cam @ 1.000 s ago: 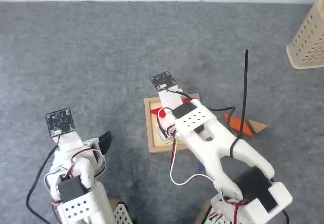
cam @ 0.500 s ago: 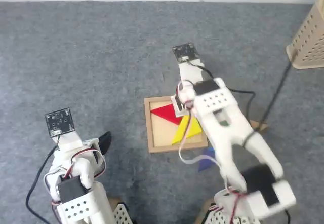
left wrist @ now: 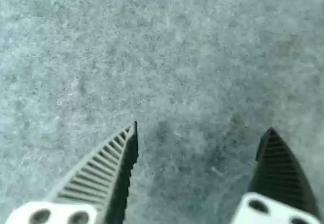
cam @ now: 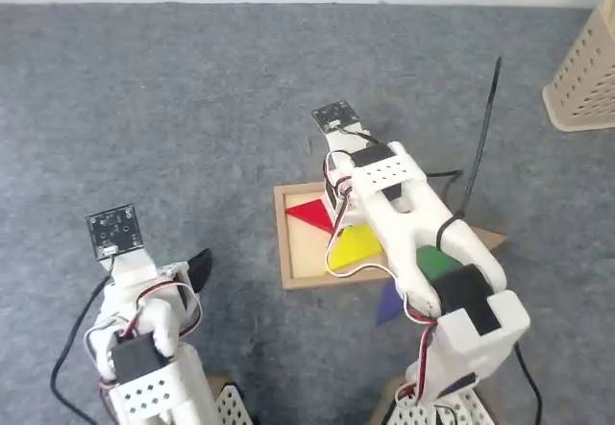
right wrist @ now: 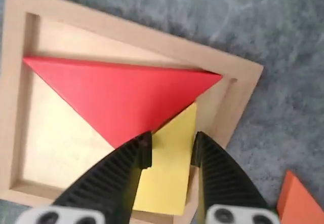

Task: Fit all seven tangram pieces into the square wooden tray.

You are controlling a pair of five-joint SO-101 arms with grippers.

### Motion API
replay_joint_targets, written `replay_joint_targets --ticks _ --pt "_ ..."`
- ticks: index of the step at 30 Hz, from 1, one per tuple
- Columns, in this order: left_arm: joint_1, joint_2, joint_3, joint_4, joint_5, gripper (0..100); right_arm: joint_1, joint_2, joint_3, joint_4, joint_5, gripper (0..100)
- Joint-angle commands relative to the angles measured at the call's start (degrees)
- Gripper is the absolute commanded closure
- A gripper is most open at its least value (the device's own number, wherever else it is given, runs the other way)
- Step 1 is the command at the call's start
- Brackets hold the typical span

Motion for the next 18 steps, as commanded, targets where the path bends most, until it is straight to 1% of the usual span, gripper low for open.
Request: replay_joint_targets --ticks 1,6,12,18 --pt "0.1 -0.7 -0.7 -0.1 -0.1 65 0.7 -1.0 -4.7 0.2 0.9 85.0" --pt "0.1 -0.7 -0.7 -0.1 -0.1 65 0.7 -0.3 -6.0 0.6 1.0 85.0" --pt "0.1 -0.7 -0.7 -0.1 -0.1 65 0.9 4.8 -6.2 0.2 1.2 85.0" --pt "0.1 -0.7 -0.7 -0.1 -0.1 65 1.1 5.1 -5.9 1.6 1.0 85.3"
